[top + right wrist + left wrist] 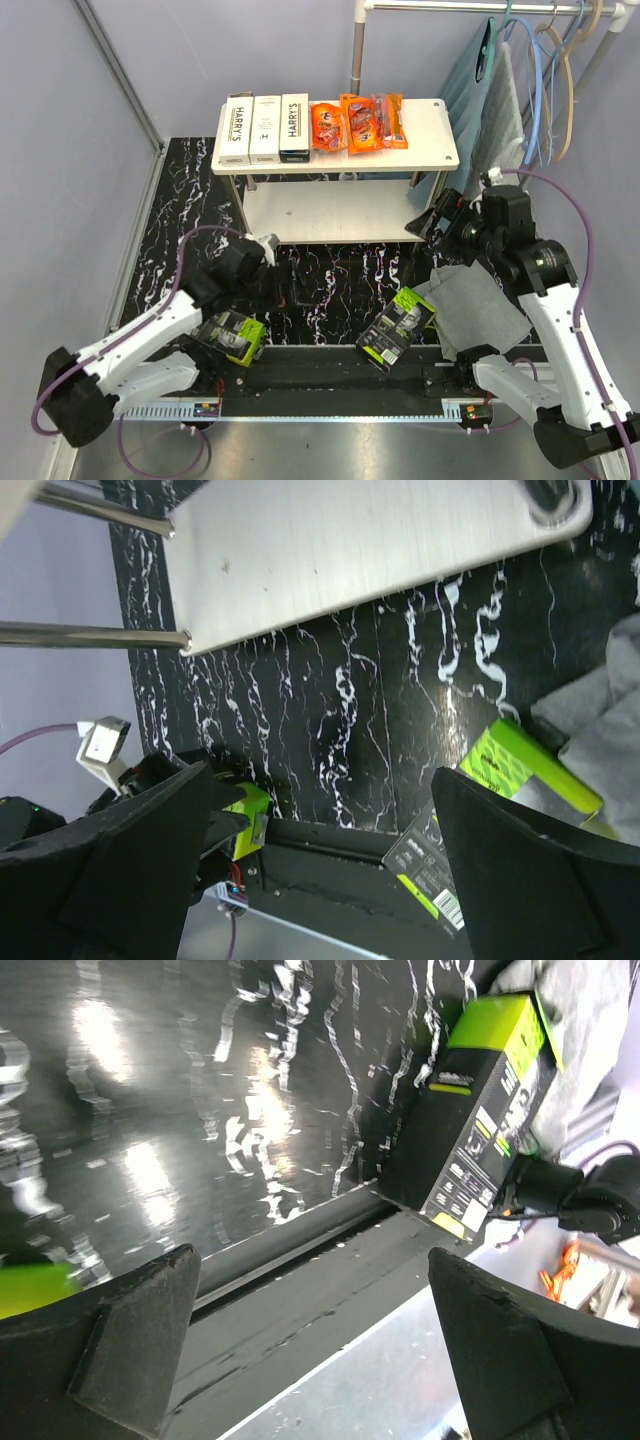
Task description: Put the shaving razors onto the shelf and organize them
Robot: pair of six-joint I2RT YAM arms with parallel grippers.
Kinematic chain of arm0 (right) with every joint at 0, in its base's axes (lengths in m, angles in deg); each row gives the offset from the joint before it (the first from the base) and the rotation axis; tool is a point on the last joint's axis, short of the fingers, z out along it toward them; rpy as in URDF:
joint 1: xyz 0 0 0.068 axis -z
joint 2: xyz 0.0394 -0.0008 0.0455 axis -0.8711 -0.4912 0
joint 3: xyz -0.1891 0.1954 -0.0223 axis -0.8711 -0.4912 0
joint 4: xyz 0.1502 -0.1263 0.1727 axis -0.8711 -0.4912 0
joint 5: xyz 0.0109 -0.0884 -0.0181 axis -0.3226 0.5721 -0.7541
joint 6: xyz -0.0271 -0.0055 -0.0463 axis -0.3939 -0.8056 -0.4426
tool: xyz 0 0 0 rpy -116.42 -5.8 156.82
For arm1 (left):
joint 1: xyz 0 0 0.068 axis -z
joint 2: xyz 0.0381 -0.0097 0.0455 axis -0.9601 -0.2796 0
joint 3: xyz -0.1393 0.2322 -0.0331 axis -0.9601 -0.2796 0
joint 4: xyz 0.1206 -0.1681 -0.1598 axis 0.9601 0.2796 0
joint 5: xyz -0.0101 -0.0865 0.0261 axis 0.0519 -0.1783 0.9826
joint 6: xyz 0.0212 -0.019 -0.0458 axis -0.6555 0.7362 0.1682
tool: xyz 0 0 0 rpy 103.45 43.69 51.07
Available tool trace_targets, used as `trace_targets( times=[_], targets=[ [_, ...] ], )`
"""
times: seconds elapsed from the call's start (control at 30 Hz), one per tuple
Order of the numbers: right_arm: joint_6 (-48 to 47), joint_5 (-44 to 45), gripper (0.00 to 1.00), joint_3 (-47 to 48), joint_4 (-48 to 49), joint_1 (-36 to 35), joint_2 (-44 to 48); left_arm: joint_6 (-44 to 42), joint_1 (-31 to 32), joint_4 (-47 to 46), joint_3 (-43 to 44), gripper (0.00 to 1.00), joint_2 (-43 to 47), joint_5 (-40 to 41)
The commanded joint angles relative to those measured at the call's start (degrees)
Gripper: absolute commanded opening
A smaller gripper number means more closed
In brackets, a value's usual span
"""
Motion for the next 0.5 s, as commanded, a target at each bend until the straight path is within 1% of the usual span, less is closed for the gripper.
trace_targets(
  times=[0.0, 0.03, 0.1, 0.13, 0.2, 0.23, 0.33, 0.47],
  targets=[
    [6.54, -2.32, 0.99, -5.19, -0.07, 0.04, 2.62, 3.7, 3.46, -12.83, 3.26, 0.99, -7.43, -5.03],
    [8.29, -2.32, 1.0, -8.25, 0.19, -0.05, 3.06, 4.49, 4.86, -13.91, 3.87, 0.99, -10.49, -5.39],
    [9.97, -2.41, 1.0, -11.43, 0.63, -0.05, 4.55, 4.76, 6.45, -15.75, 6.41, 0.99, -13.5, -5.39],
    [11.72, -2.41, 1.0, -14.49, 0.72, -0.14, 4.99, 4.94, 7.85, -16.11, 7.3, 0.99, -16.47, -5.56],
    [13.39, -2.67, 1.0, -17.5, 0.72, -0.14, 6.39, 5.03, 10.13, -16.64, 10.1, 0.99, -19.3, -5.74],
    [15.23, -2.76, 1.0, -20.47, 0.98, -0.58, 6.75, 5.03, 10.84, -16.64, 10.99, 0.99, -21.75, -5.74],
    [18.49, -1.62, 1.0, -25.23, 0.55, -1.19, 9.12, 5.64, 13.3, -17.34, 13.46, 0.99, -25.88, -5.57],
    [20.61, 0.75, 1.0, -28.32, -1.91, -1.55, 10.8, 6.52, 16.12, -18.48, 15.56, 0.99, -29.5, -5.3]
  ],
)
